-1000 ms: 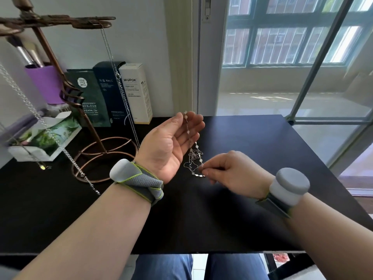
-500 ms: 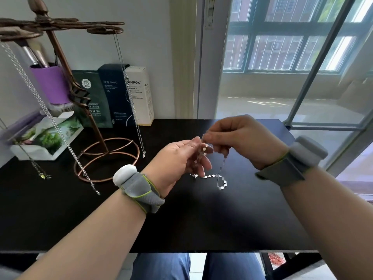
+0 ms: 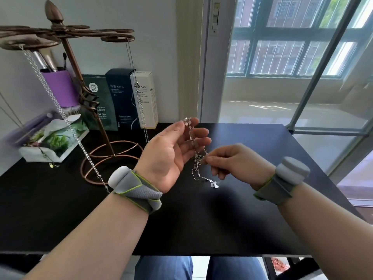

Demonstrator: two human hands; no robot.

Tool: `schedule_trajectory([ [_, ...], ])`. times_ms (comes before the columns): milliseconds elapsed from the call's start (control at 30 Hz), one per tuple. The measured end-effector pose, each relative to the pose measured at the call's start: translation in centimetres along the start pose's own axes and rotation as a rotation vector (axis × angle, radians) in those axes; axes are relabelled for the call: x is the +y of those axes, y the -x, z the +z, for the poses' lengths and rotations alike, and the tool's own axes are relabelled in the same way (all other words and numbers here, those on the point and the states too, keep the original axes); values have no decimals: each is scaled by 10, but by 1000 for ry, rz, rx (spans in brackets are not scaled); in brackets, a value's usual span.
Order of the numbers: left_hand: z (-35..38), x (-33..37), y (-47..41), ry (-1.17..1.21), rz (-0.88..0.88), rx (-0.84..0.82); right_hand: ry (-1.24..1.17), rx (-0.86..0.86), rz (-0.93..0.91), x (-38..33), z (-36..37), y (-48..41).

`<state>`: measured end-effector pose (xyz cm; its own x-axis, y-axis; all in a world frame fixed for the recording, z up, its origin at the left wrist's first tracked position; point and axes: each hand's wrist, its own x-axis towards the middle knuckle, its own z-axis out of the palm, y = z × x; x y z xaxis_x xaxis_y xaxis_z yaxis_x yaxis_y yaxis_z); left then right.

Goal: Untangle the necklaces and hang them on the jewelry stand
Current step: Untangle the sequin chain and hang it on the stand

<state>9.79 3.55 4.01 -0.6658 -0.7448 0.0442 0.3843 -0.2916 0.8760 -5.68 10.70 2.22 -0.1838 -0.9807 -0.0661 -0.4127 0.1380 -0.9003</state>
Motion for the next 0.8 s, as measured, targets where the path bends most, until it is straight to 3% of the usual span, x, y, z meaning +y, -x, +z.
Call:
schedule_trajectory([
  [233, -1, 3, -1, -44, 15, 37, 149, -146, -11, 3, 2, 8],
  [467, -3, -11, 1, -220, -83, 55, 339, -210, -103, -22, 1, 18],
  [800, -7, -16, 12, -394, -206, -81, 42, -50, -127, -46, -15, 10],
])
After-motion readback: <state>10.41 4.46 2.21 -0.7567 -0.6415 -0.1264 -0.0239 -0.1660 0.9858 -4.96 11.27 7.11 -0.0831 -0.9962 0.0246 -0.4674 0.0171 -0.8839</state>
